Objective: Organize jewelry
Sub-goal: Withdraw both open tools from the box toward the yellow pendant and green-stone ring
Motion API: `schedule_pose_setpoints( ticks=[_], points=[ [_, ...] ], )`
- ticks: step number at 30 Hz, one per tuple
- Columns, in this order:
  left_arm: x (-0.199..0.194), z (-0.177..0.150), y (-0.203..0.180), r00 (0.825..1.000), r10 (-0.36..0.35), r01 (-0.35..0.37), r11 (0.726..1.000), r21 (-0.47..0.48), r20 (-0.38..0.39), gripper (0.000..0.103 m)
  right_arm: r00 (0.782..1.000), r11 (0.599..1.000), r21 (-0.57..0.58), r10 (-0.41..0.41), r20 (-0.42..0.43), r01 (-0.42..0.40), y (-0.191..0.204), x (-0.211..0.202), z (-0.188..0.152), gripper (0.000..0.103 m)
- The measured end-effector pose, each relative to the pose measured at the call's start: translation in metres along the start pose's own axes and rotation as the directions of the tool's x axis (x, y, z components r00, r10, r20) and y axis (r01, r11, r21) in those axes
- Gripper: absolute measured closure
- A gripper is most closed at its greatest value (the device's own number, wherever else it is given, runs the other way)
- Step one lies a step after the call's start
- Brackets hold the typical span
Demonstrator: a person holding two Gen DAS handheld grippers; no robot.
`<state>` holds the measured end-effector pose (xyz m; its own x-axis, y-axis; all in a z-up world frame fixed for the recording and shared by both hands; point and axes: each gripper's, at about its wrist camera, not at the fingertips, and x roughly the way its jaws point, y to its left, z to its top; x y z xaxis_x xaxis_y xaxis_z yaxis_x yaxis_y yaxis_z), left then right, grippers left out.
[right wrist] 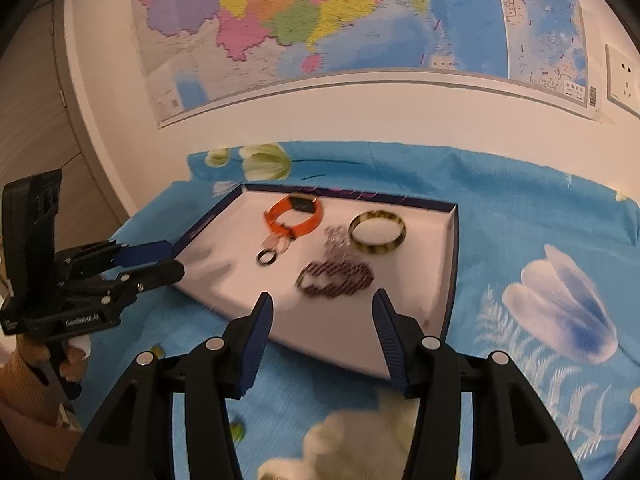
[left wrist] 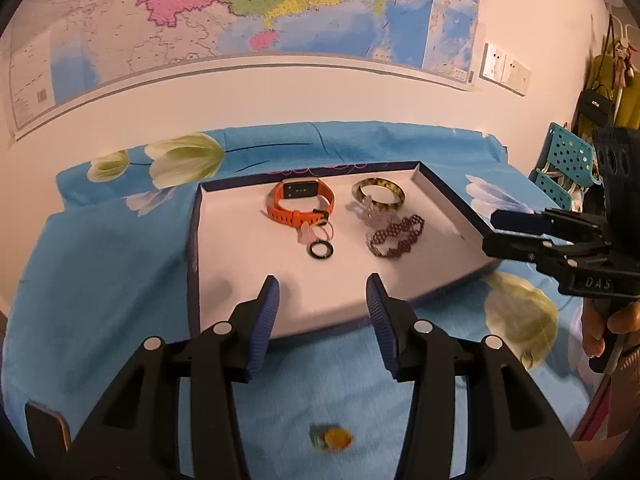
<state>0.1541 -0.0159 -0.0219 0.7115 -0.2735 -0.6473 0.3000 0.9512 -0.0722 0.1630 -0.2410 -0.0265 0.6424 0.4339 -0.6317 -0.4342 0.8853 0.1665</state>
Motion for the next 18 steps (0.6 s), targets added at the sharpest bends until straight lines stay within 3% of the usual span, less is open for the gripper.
schedule_pose_setpoints(
  ticks=[18],
  points=[
    [-0.036, -0.052, 0.003, 1.0, 0.014, -0.014, 1.0, -0.017, -0.006, 0.055, 0.997, 0.999, 0.036, 0.027, -0.078, -0.025, 0.022, -0.021, -0.068, 0.054]
  ],
)
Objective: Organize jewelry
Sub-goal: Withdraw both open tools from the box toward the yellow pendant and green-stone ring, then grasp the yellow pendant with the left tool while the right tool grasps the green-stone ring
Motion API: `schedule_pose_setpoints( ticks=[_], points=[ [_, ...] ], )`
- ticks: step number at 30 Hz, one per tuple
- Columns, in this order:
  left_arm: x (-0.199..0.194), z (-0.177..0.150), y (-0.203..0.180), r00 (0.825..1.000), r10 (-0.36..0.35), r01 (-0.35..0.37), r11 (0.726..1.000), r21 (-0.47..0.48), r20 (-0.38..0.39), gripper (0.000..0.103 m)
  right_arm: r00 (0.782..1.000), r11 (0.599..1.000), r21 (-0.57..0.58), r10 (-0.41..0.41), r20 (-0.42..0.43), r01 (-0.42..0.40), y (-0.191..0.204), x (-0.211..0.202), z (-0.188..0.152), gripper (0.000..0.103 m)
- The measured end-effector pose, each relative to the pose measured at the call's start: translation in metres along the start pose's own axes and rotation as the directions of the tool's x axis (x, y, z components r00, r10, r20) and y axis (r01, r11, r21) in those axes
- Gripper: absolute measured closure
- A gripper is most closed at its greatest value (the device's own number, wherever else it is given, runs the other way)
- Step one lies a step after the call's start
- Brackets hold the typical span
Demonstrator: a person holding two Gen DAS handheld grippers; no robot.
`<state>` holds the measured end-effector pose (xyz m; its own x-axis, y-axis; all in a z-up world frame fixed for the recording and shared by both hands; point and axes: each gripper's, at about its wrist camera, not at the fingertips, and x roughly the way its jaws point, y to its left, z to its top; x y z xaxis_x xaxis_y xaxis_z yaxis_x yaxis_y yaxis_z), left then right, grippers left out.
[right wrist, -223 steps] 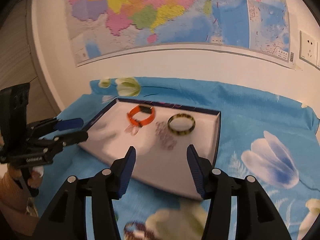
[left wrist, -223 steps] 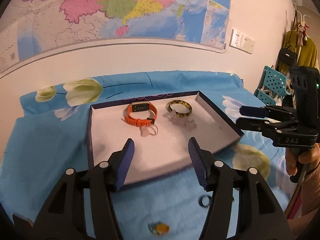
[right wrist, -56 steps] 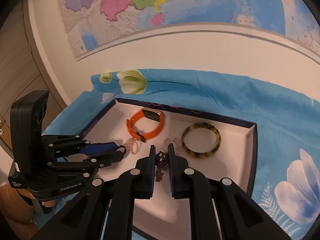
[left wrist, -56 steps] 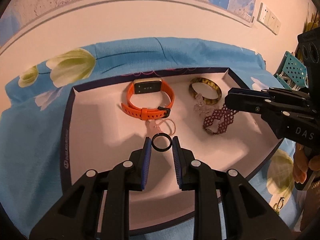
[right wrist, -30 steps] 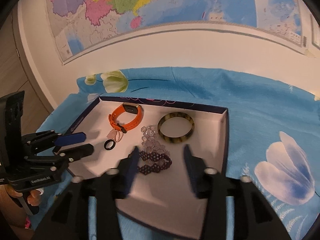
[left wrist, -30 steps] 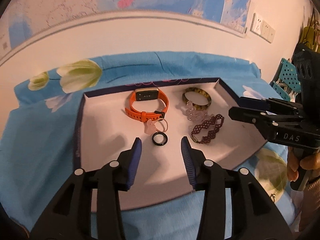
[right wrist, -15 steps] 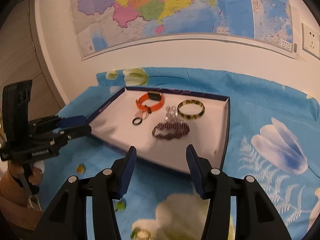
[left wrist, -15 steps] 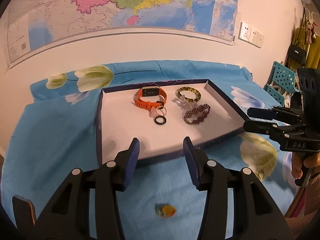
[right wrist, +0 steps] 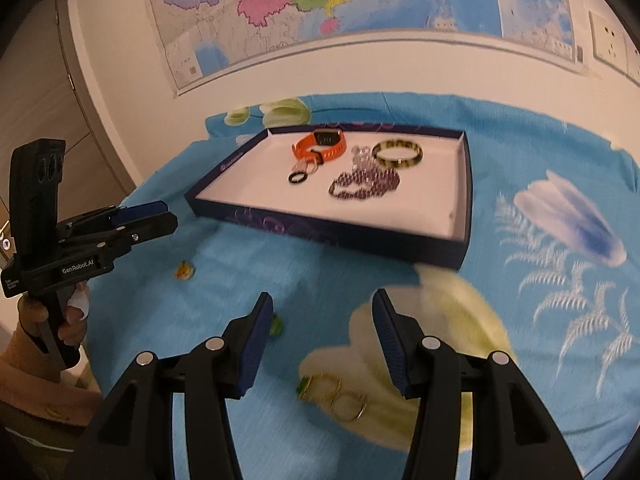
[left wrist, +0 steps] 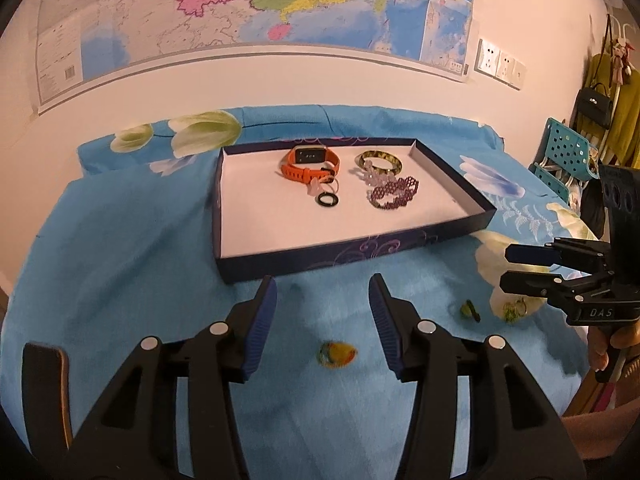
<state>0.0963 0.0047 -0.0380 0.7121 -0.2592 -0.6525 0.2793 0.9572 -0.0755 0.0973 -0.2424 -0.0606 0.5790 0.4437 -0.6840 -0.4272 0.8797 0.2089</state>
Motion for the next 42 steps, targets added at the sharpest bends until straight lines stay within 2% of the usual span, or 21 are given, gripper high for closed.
schedule_pose_setpoints(
  ticks=[17, 42],
  points=[
    [0.006, -0.033, -0.008, 0.997, -0.013, 0.013, 1.0, 0.0, -0.07, 0.054, 0.999, 0.998, -0.048, 0.031, -0.022, -0.032, 0.026, 0.009, -0.011, 0.054],
    [0.024, -0.032, -0.008, 0.991, -0.029, 0.024, 0.999, -0.036, -0.134, 0.059, 0.999, 0.996, -0.088, 0.015, -0.045, -0.019, 0.045, 0.026, -0.008, 0.054]
  ],
)
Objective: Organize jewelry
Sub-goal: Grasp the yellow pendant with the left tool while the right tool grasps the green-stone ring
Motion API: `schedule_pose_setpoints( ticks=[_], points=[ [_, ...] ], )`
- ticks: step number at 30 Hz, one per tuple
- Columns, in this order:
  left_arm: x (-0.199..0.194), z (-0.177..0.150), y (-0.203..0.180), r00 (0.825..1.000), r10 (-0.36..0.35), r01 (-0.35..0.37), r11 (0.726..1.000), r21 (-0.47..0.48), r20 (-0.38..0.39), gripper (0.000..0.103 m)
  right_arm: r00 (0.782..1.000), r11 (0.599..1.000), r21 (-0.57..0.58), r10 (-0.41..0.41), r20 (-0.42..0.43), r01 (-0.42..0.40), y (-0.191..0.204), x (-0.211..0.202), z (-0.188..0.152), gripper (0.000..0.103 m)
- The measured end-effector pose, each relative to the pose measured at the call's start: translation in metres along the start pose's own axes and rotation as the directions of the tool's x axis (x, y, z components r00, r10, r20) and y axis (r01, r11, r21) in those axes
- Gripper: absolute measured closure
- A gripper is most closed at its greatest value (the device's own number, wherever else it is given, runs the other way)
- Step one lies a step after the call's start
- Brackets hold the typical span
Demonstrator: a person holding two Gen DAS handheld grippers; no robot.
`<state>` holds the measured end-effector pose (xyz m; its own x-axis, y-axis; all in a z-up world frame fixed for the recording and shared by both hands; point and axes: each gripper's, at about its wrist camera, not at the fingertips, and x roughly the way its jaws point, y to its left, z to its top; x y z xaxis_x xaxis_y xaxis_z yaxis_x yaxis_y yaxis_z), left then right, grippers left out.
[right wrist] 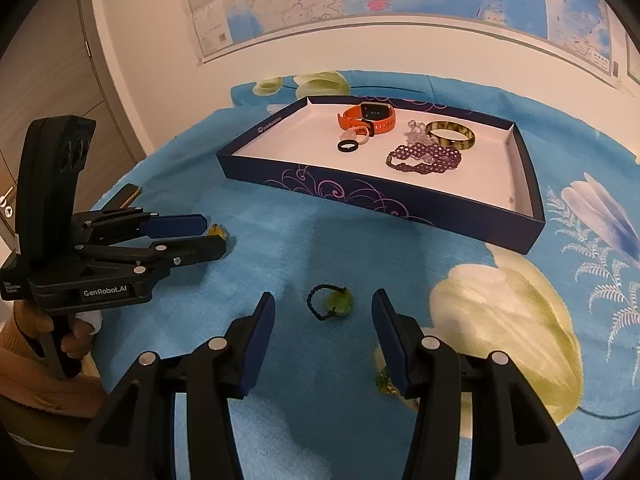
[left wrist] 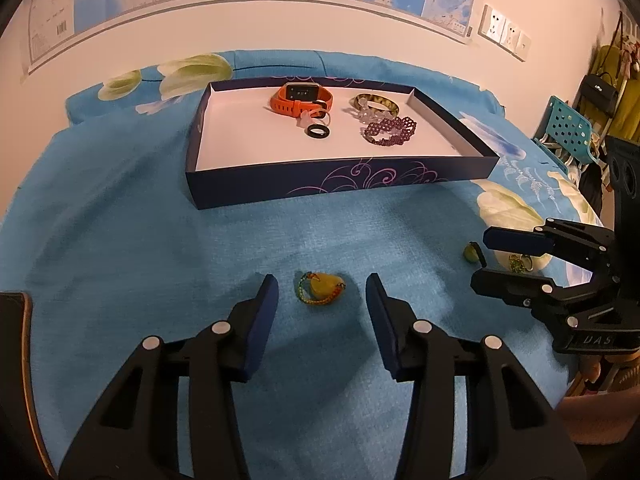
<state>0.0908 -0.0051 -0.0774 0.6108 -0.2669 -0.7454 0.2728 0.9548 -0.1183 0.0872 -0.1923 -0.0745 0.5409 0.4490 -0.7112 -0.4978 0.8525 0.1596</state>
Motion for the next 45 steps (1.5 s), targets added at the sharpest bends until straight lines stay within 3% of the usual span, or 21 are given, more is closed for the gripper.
schedule_pose_setpoints(
  ticks=[6, 8, 12, 17, 23, 45],
  points=[
    [0.002, 0.001, -0.001, 1.0, -0.004, 0.004, 1.0, 0.005, -0.004, 0.06, 1.0, 1.0, 0.009, -0.003, 0.006, 0.003, -0.002, -0.001, 0.002, 0.055],
    [0.002, 0.002, -0.002, 1.0, -0.006, 0.006, 1.0, 0.008, -0.004, 0.065, 1.0, 1.0, 0.0, -0.005, 0.003, 0.005, -0.001, 0.001, 0.002, 0.056],
    [0.005, 0.003, -0.005, 1.0, -0.001, 0.001, 1.0, 0.018, -0.007, 0.068, 1.0, 1.0, -0.008, -0.009, -0.024, 0.009, 0.0, 0.009, 0.003, 0.078],
    [0.005, 0.003, -0.004, 1.0, 0.004, -0.004, 1.0, 0.011, -0.009, 0.082, 1.0, 1.0, -0.013, -0.014, -0.022, 0.013, 0.002, 0.008, 0.002, 0.082],
    [0.004, 0.002, -0.003, 1.0, 0.007, -0.007, 1.0, 0.004, -0.006, 0.084, 1.0, 1.0, 0.001, -0.013, -0.007, 0.013, -0.004, 0.005, 0.004, 0.095],
    [-0.016, 0.024, -0.016, 0.997, -0.016, 0.013, 0.999, 0.033, 0.074, 0.084, 0.997, 0.999, 0.05, 0.014, 0.082, -0.018, -0.018, -0.019, 0.018, 0.095]
  ],
)
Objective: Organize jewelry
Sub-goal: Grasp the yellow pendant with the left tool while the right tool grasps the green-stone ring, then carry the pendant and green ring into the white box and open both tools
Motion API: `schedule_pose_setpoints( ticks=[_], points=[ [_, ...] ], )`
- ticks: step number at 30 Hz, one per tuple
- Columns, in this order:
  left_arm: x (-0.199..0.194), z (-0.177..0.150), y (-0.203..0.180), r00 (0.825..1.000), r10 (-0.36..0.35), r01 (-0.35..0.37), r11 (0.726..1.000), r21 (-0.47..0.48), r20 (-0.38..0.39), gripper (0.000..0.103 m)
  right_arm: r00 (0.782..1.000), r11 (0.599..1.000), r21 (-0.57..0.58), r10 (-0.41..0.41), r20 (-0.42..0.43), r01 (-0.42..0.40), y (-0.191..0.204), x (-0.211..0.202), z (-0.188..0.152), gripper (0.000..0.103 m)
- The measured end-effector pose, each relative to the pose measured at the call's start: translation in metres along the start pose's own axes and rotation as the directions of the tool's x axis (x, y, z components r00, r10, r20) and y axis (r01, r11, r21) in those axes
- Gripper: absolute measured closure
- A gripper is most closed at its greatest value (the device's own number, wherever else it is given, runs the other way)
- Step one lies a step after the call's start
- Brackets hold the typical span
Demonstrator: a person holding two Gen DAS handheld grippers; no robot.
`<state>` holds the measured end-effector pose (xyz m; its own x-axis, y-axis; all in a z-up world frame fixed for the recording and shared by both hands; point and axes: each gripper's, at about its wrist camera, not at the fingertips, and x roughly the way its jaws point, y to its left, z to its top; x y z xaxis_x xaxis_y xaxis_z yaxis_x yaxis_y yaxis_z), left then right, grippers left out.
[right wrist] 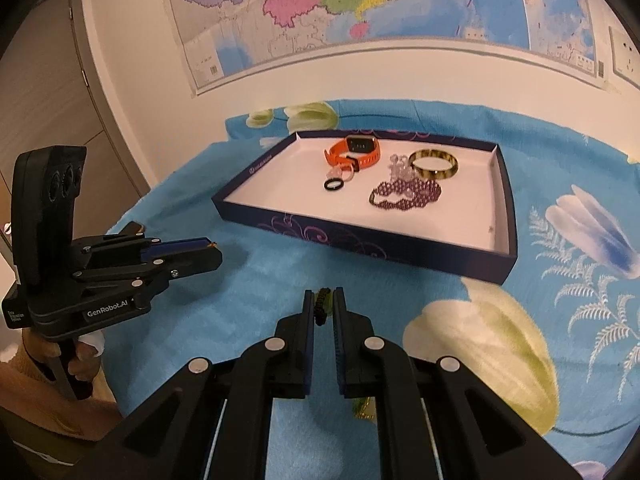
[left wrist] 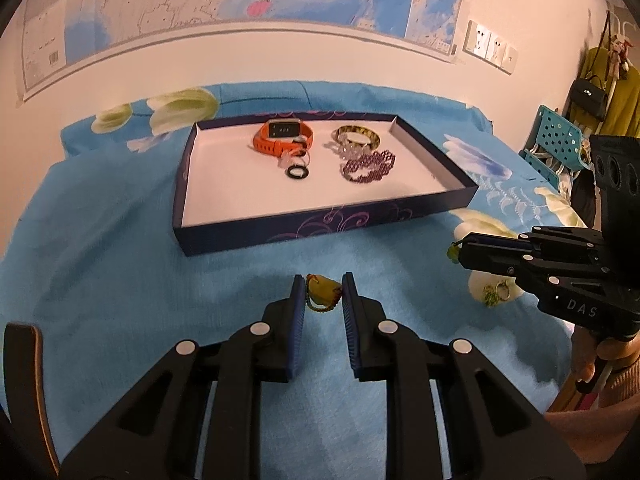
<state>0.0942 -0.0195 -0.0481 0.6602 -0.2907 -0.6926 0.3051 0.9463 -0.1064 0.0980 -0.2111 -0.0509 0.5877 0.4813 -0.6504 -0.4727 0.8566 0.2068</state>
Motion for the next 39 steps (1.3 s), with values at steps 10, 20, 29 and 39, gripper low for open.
schedule_pose_setpoints(
  ticks=[10, 20, 29, 39],
  points=[
    [-0.005, 0.02, -0.006, 0.999, 0.003, -0.004, 1.0, 0.028, 0.051, 0.084, 0.999, 1.0, 0.0, 0.005, 0.036, -0.005, -0.001, -0.004, 0.011, 0.095],
    [-0.003, 0.03, -0.007, 0.997, 0.011, -0.013, 0.999, 0.034, 0.072, 0.084, 0.999, 1.0, -0.007, 0.002, 0.049, -0.001, -0.004, 0.0, 0.022, 0.095],
    [-0.002, 0.038, -0.005, 0.996, 0.021, -0.024, 0.999, 0.037, 0.088, 0.084, 0.998, 1.0, -0.013, 0.0, 0.059, 0.001, -0.007, 0.003, 0.03, 0.095],
    [0.005, 0.046, -0.003, 0.995, 0.027, -0.03, 0.999, 0.037, 0.092, 0.084, 0.998, 1.0, -0.017, -0.001, 0.064, 0.002, -0.011, 0.006, 0.037, 0.095]
  ],
)
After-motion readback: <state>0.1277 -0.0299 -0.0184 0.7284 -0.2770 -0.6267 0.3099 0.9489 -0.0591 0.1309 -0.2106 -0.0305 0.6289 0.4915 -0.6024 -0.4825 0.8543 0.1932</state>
